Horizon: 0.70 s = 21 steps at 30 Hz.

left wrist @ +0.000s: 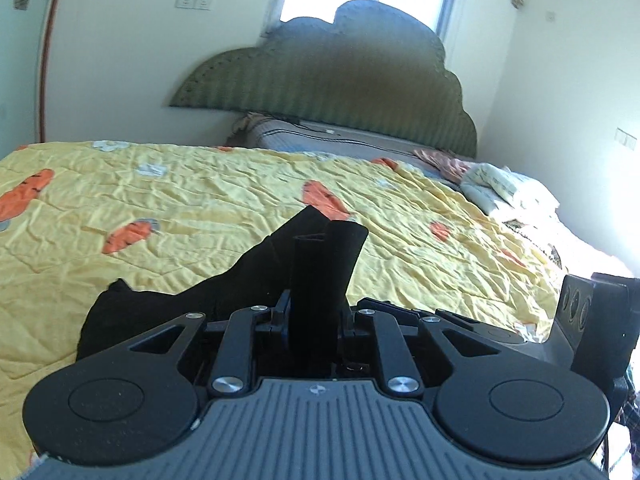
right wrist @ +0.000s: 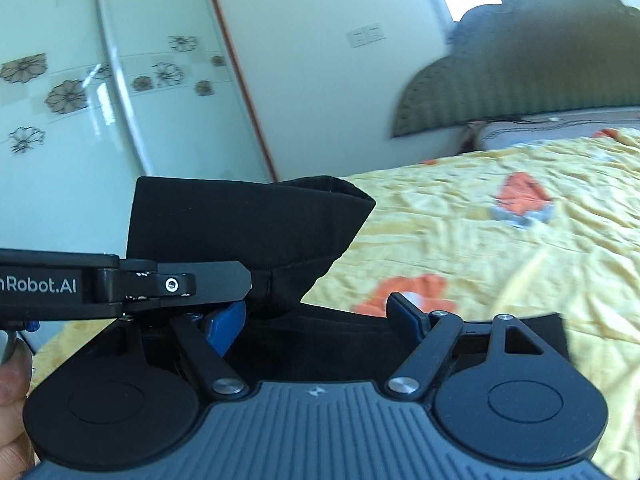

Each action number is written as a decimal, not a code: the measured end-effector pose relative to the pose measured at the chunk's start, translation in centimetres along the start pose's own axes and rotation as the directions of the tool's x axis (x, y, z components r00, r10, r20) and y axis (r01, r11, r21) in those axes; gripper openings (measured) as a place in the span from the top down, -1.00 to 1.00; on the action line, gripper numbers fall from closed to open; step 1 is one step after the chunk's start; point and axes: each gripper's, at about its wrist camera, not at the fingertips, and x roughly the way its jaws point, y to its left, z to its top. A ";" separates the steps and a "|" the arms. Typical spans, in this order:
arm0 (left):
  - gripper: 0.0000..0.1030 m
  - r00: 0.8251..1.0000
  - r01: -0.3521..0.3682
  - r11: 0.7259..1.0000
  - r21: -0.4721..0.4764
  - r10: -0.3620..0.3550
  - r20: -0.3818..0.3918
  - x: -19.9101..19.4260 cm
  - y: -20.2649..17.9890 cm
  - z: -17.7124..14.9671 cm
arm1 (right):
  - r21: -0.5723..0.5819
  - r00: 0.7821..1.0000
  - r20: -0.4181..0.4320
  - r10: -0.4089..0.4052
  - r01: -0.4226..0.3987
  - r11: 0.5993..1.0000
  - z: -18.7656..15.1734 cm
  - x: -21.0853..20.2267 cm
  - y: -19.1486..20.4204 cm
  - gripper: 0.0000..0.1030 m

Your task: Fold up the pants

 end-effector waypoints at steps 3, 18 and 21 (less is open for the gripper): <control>0.67 0.999 0.031 0.999 0.044 -0.030 -0.032 1.8 -2.3 -0.6 | 0.013 0.999 0.001 -0.050 0.050 0.999 -0.4 -1.2 -2.5 -0.51; 0.59 0.981 0.138 0.989 0.050 -0.130 -0.146 7.1 -4.9 -3.8 | 0.051 0.972 -0.096 -0.214 0.220 0.974 -4.2 -4.4 -7.6 -0.52; 0.59 0.984 0.137 0.987 0.081 -0.127 -0.123 7.1 -5.7 -4.1 | 0.055 0.967 -0.101 -0.232 0.238 0.970 -4.4 -4.9 -7.6 -0.52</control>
